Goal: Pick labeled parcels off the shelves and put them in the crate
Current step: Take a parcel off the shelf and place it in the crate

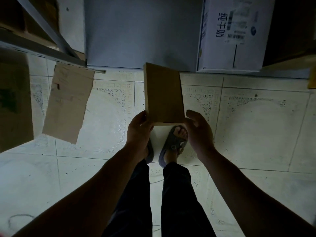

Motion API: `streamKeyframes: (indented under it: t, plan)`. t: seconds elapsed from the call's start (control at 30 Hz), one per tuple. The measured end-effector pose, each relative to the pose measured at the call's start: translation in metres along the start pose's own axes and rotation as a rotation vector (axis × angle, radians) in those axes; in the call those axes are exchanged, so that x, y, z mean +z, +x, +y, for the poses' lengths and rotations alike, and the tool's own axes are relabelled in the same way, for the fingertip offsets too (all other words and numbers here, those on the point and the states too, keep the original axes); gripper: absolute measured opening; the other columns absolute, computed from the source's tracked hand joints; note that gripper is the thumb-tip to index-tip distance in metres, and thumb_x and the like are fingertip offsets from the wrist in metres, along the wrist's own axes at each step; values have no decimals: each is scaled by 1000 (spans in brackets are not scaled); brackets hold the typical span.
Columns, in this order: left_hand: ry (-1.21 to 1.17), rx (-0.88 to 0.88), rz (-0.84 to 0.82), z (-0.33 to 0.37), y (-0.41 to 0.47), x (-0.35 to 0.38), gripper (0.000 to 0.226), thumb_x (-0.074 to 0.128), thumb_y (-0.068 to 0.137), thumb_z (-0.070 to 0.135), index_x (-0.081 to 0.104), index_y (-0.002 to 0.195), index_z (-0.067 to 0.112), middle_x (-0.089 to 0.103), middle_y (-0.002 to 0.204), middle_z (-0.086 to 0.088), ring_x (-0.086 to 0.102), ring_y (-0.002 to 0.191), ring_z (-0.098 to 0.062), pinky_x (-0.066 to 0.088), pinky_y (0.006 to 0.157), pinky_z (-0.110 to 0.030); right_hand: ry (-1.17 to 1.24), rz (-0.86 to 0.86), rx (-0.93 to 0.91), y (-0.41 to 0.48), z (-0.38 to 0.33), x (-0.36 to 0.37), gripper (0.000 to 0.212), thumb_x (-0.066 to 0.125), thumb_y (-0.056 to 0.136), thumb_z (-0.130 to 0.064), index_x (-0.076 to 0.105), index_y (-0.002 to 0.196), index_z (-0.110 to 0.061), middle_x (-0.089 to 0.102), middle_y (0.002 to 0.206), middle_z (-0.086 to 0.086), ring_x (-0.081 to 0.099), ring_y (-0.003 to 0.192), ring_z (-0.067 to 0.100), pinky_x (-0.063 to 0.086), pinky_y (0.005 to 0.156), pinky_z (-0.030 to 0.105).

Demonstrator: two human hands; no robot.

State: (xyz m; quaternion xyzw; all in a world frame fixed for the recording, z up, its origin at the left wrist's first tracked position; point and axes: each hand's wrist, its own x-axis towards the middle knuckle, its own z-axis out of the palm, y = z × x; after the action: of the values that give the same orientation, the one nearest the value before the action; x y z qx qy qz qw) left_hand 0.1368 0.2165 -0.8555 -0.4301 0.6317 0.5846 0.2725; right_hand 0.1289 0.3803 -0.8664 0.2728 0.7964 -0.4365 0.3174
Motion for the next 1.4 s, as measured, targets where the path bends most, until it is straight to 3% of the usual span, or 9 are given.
streamKeyframes:
  t: [0.17,0.3,0.37,0.5,0.63,0.77,0.93,1.1,1.4]
  plan:
    - [3,229,91,2,-23,9,28,63,88,4,62,94,32,67,80,21,63,74,-1,50,65,-16,122,-238,-78,-2,-28,11,49,48,95,-47,50,135,-19,55,136,4,54,122,21,48,97,39]
    - [190,449,170,-10,-33,10,48,66,82,4,50,103,45,53,104,33,59,102,-11,55,82,-29,460,-326,51,-2,-47,17,53,52,95,-47,46,140,-21,58,135,1,57,122,14,52,85,27]
    - [305,563,193,-18,-33,7,46,63,79,14,49,114,40,48,113,26,54,109,-20,54,86,-41,529,-330,74,-4,-47,19,51,56,94,-43,46,140,-21,63,129,0,61,118,13,55,82,26]
    - [502,664,149,-23,-37,8,49,52,78,35,44,125,24,51,125,0,46,117,-19,49,94,-37,593,-290,98,-15,-46,18,43,58,95,-31,50,134,-15,67,123,4,64,115,18,55,84,29]
    - [692,735,37,-31,-35,6,39,54,82,35,54,118,22,59,119,2,50,113,-20,49,91,-38,554,-213,82,-20,-43,16,33,58,95,-26,54,126,-15,69,116,-1,66,108,15,54,95,42]
    - [376,733,64,-20,-38,-6,24,56,86,25,59,110,25,58,112,18,55,110,-13,52,91,-35,648,-238,77,-21,-42,15,21,56,95,-21,58,116,-19,73,110,0,70,101,15,55,88,44]
    - [134,593,314,6,-31,-33,31,60,90,15,55,120,22,56,121,8,53,115,-15,43,87,-10,768,-320,115,-17,-45,7,36,59,83,-26,60,118,-17,70,118,9,66,110,30,51,95,54]
    - [-268,195,23,19,-26,-49,36,57,94,16,51,129,18,62,126,-4,62,111,-18,57,77,-24,832,-362,120,-20,-42,2,26,45,94,-15,63,112,-19,72,113,9,68,106,32,53,90,56]
    - [-302,183,-82,4,-39,-42,49,59,82,21,53,129,10,65,118,-15,65,108,-30,52,92,-55,846,-363,116,-29,-26,-1,33,52,82,-25,64,113,-22,73,110,7,68,105,32,53,84,53]
